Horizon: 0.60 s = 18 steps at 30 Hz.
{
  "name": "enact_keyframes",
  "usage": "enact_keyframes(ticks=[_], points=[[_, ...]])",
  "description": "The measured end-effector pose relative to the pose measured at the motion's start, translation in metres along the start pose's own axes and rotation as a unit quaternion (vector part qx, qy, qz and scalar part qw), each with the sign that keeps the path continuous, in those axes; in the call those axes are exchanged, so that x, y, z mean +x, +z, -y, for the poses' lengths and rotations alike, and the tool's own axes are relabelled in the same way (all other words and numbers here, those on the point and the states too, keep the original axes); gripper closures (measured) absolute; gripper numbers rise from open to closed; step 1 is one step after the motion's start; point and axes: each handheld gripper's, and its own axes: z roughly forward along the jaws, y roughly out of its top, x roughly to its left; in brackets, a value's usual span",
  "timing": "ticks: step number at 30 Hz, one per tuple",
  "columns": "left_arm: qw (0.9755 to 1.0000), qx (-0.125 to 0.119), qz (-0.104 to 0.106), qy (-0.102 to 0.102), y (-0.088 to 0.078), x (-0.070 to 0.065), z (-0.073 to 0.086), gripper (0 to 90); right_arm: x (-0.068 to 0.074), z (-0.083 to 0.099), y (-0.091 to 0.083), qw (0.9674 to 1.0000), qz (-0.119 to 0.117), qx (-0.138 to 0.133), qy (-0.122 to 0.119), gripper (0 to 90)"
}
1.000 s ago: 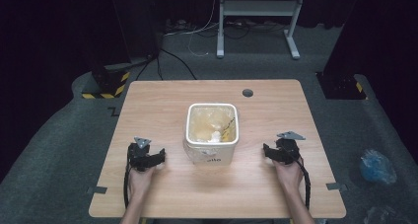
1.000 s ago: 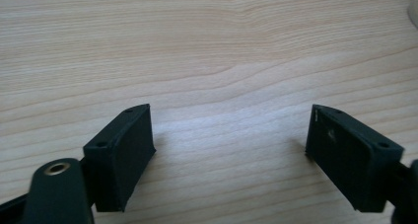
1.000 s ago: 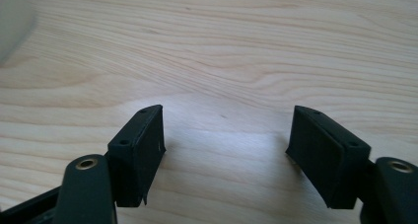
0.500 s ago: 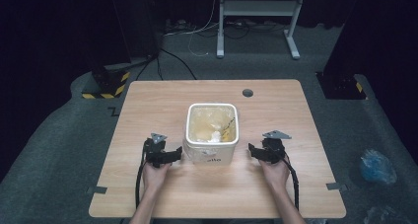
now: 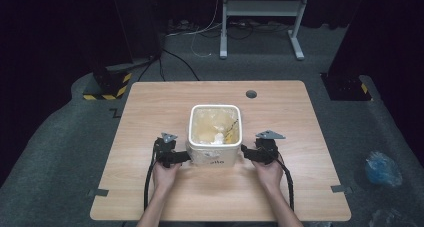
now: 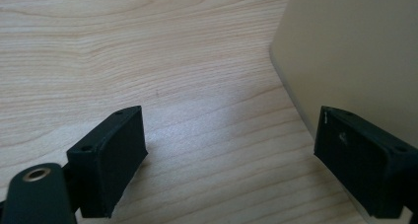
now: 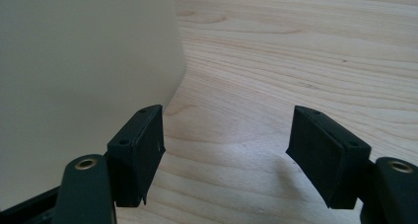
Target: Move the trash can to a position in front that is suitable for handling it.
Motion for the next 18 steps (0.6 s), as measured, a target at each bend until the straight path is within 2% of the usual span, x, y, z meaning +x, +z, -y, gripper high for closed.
enact_keyframes(ticks=[9,10,18], points=[[0.9999,0.006,0.006,0.008,-0.0008,-0.0028,-0.0021,14.2,0.0055,-0.0013,0.0003,0.9999,-0.012,-0.001,-0.007,29.8],[0.9999,0.005,0.007,0.009,-0.0005,-0.0027,-0.0021,14.2,0.0063,-0.0016,0.0002,0.9998,-0.012,-0.002,-0.013,29.9],[0.9999,0.004,0.007,0.013,-0.001,-0.0043,-0.0022,14.7,0.0089,-0.0011,0.0,0.9997,-0.017,-0.002,-0.015,31.0]])
